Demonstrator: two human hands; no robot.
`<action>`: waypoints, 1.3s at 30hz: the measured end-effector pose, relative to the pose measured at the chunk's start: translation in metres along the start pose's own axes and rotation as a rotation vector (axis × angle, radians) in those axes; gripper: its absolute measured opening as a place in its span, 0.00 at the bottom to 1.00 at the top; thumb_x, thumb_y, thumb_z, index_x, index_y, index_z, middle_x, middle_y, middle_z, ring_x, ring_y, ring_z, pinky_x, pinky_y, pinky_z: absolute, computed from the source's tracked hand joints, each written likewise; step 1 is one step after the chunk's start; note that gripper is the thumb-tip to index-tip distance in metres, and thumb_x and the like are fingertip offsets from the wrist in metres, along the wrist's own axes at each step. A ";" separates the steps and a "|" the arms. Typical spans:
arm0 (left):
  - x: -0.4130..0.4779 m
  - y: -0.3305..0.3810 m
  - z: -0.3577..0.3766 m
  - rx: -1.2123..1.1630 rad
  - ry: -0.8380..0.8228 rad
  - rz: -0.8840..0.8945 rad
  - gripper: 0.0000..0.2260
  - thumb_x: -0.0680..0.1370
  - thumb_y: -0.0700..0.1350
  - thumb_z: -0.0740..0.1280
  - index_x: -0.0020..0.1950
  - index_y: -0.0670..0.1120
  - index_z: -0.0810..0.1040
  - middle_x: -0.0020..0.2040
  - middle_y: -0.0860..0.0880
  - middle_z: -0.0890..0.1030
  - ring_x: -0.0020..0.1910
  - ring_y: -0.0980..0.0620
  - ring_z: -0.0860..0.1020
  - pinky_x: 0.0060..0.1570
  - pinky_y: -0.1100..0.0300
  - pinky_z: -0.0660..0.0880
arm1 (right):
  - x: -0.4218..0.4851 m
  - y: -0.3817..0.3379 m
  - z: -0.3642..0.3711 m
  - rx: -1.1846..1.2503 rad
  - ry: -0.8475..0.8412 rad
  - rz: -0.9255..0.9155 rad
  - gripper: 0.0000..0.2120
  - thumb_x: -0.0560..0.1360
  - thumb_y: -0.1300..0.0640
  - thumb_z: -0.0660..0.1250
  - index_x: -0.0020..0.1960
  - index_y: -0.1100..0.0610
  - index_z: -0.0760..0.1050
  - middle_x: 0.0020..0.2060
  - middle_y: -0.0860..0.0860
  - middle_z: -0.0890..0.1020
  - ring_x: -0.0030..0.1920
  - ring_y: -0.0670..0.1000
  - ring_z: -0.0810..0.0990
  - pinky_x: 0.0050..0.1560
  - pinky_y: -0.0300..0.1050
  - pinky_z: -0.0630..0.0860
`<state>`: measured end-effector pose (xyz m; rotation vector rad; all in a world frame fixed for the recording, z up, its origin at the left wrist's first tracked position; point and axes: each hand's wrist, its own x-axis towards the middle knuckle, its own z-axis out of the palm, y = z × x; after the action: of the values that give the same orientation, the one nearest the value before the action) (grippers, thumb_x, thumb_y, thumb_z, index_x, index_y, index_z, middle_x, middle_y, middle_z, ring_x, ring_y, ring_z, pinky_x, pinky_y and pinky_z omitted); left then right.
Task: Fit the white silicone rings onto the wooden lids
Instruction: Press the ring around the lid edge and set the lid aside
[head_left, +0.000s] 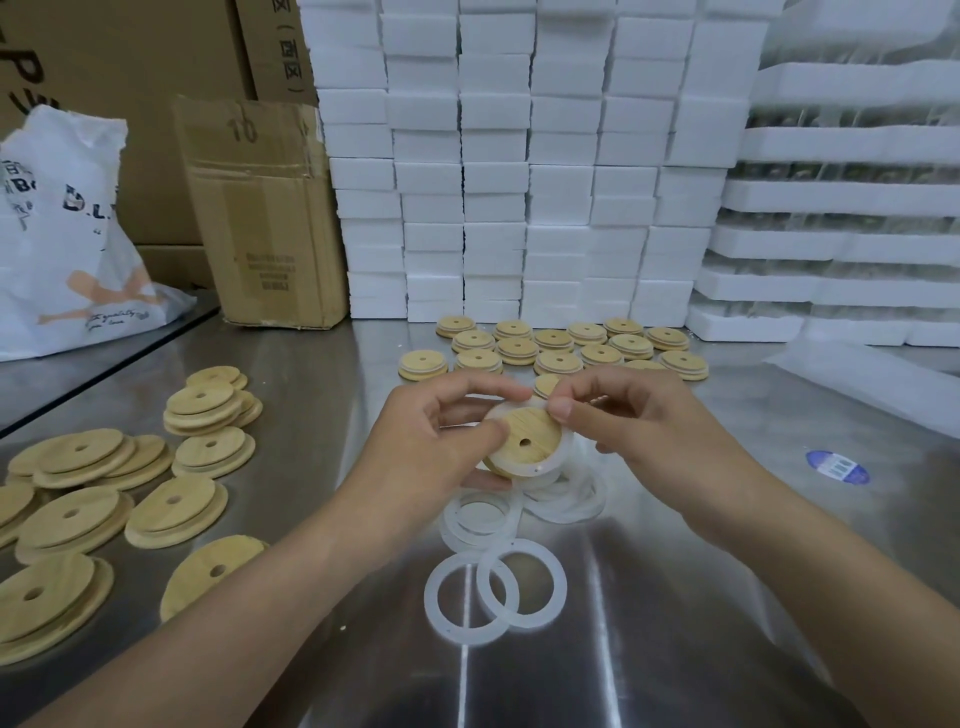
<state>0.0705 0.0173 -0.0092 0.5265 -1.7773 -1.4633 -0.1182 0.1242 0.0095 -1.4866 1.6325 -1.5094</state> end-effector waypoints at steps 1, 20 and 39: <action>0.000 0.000 0.000 -0.011 0.007 0.001 0.15 0.81 0.30 0.69 0.56 0.49 0.89 0.51 0.46 0.90 0.49 0.45 0.89 0.41 0.48 0.87 | 0.000 0.000 0.000 -0.007 0.000 0.007 0.05 0.79 0.58 0.74 0.45 0.55 0.87 0.37 0.44 0.85 0.36 0.40 0.77 0.39 0.29 0.72; 0.004 0.004 -0.011 -0.262 0.070 -0.023 0.11 0.75 0.43 0.77 0.57 0.50 0.89 0.55 0.42 0.89 0.54 0.42 0.89 0.42 0.47 0.87 | -0.003 -0.009 -0.001 -0.087 -0.087 0.035 0.08 0.80 0.50 0.73 0.44 0.50 0.86 0.45 0.62 0.84 0.41 0.48 0.76 0.42 0.39 0.71; 0.001 0.003 -0.012 -0.439 0.163 -0.072 0.14 0.73 0.43 0.78 0.58 0.50 0.89 0.58 0.42 0.88 0.57 0.40 0.88 0.42 0.51 0.87 | -0.009 -0.008 0.034 0.020 -0.018 0.103 0.06 0.77 0.47 0.76 0.43 0.47 0.88 0.39 0.53 0.87 0.38 0.43 0.81 0.37 0.31 0.72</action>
<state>0.0797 0.0094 -0.0049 0.4674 -1.2707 -1.7437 -0.0826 0.1206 0.0041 -1.3802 1.6528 -1.4486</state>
